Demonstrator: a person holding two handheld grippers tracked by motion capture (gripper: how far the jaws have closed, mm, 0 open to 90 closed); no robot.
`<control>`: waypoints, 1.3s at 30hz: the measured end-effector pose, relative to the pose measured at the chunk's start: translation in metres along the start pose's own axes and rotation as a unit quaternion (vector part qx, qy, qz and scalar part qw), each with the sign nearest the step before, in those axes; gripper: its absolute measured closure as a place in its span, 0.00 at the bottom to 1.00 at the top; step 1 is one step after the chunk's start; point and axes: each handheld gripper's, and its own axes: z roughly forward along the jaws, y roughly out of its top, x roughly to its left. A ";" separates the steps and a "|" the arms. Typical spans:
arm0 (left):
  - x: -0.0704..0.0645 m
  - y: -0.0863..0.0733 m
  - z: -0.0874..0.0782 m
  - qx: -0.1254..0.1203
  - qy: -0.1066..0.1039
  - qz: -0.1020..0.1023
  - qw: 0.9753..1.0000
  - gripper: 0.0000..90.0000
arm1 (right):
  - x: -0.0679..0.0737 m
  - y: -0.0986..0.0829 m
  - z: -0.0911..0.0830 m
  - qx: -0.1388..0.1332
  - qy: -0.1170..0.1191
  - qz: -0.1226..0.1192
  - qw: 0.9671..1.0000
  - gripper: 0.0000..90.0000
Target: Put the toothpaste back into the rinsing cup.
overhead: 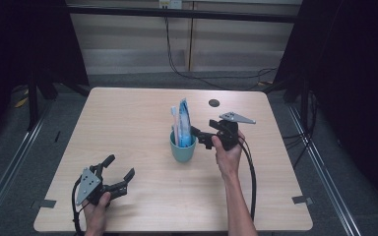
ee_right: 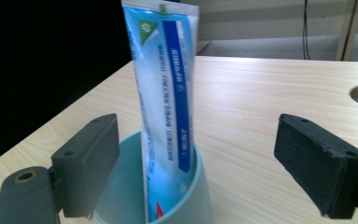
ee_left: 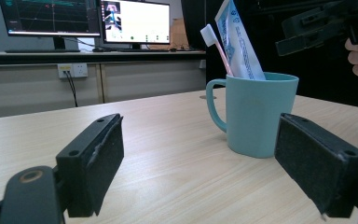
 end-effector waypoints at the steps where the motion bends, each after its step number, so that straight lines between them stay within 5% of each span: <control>1: 0.000 0.000 0.000 0.000 0.000 0.000 1.000 0.18 | -0.001 -0.001 -0.002 0.001 -0.001 0.001 1.000 0.15; 39: 0.000 0.000 0.000 0.001 0.001 0.000 1.000 0.18 | -0.018 -0.034 -0.056 -0.001 -0.071 -0.010 0.997 0.15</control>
